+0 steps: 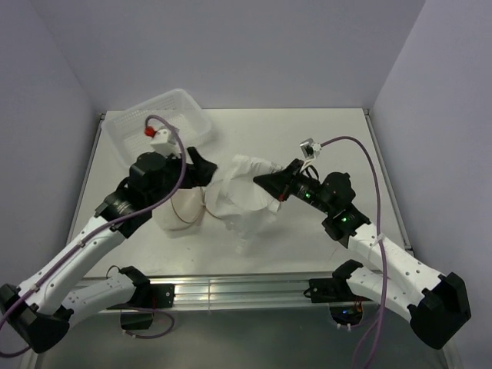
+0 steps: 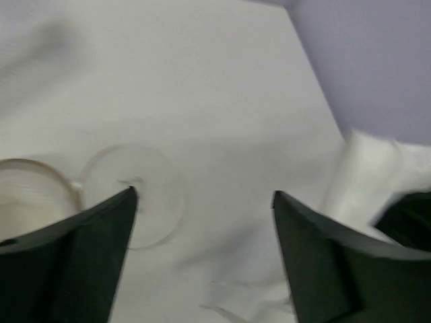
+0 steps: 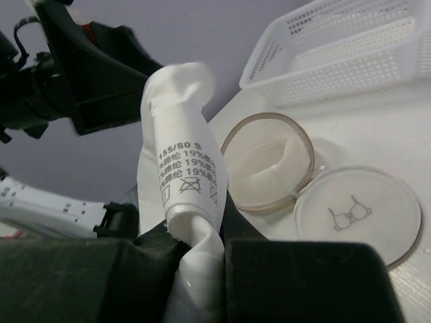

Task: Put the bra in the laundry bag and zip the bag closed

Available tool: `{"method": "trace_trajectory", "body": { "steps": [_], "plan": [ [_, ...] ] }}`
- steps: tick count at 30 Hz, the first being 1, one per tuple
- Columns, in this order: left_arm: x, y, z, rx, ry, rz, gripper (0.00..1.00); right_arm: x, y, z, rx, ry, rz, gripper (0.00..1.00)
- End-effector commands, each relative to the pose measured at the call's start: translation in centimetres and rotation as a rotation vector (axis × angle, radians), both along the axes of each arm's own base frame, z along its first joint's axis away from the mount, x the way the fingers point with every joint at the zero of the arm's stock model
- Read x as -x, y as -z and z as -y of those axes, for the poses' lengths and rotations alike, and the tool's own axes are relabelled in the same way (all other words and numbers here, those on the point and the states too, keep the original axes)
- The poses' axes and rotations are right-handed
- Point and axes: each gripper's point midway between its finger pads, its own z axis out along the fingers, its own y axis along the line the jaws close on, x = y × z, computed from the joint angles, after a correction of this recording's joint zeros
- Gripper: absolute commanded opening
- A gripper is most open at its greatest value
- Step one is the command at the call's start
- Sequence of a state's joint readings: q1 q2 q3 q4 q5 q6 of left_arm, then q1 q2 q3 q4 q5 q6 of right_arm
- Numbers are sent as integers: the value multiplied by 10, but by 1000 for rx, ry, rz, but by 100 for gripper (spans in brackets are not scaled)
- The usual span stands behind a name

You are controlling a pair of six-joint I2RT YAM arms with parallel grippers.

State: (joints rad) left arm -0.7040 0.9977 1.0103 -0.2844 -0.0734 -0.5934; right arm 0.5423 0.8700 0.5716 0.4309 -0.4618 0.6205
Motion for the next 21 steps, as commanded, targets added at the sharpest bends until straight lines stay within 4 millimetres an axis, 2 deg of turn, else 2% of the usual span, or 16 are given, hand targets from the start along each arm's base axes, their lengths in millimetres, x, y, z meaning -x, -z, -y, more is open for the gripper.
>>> {"method": "trace_trajectory", "body": {
  "steps": [1, 2, 3, 4, 6, 8, 9, 10, 11, 13, 15, 17, 19, 21],
  "plan": [
    [-26, 46, -100, -157, -400, -79, 81, -20, -40, -1, -76, 113, 51, 0],
    [-31, 55, -117, -153, -455, -107, 71, -24, -39, -3, -79, 134, 40, 0],
    [-33, 68, -125, -165, -481, -134, 63, -31, -34, -6, -77, 162, 15, 0],
    [-34, 85, -132, -176, -503, -165, 60, -40, -37, -4, -97, 224, 1, 0],
    [-39, 104, -144, -199, -546, -210, 62, -46, -40, -13, -129, 242, -39, 0],
    [-44, 108, -148, -210, -572, -215, 70, -53, -43, -15, -153, 305, -59, 0],
    [-46, 109, -146, -207, -561, -213, 79, -60, -43, -18, -159, 330, -79, 0],
    [-51, 105, -143, -192, -555, -198, 80, -67, -41, -16, -169, 379, -94, 0],
    [-53, 111, -137, -193, -527, -221, 79, -71, -35, -21, -165, 390, -114, 0],
    [-56, 111, -132, -193, -507, -236, 70, -77, -39, -25, -200, 407, -138, 0],
    [-57, 120, -138, -226, -539, -255, 51, -84, -37, -28, -230, 455, -168, 0],
    [-55, 126, -145, -249, -569, -261, 46, -90, -33, -30, -246, 498, -191, 0],
    [-51, 135, -148, -257, -580, -281, 43, -94, -40, -33, -287, 513, -212, 0],
    [-47, 143, -148, -253, -579, -298, 31, -99, -44, -36, -324, 545, -230, 0]
  ]
}}
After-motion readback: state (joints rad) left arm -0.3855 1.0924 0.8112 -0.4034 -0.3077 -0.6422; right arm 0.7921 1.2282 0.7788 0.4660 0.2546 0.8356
